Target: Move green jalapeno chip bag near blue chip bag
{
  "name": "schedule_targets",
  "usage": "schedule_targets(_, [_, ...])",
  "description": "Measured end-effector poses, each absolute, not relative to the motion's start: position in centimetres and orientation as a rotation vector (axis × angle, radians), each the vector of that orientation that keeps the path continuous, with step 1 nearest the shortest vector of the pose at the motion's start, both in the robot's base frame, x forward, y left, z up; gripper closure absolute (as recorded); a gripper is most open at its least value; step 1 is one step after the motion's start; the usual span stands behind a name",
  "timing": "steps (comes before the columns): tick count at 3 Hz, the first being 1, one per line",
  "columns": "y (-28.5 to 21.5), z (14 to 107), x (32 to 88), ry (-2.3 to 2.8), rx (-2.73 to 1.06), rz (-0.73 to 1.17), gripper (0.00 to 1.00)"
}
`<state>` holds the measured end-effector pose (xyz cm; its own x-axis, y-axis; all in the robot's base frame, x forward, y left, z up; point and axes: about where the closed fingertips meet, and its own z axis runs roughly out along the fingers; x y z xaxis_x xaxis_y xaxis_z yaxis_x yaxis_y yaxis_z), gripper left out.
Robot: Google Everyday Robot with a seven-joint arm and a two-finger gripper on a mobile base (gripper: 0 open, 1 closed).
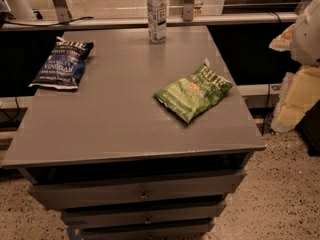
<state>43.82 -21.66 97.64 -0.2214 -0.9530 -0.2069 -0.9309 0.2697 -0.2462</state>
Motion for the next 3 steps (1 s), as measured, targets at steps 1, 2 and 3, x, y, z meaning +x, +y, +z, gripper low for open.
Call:
schedule_targets(1, [-21.7, 97.6, 43.8, 2.231, -1.724, -0.099, 0.00])
schedule_targets(2, [-21.0, 97.1, 45.7, 2.174, -1.702, -0.075, 0.00])
schedule_targets(3, [-19.1, 94.9, 50.2, 2.115, -1.654, -0.003, 0.00])
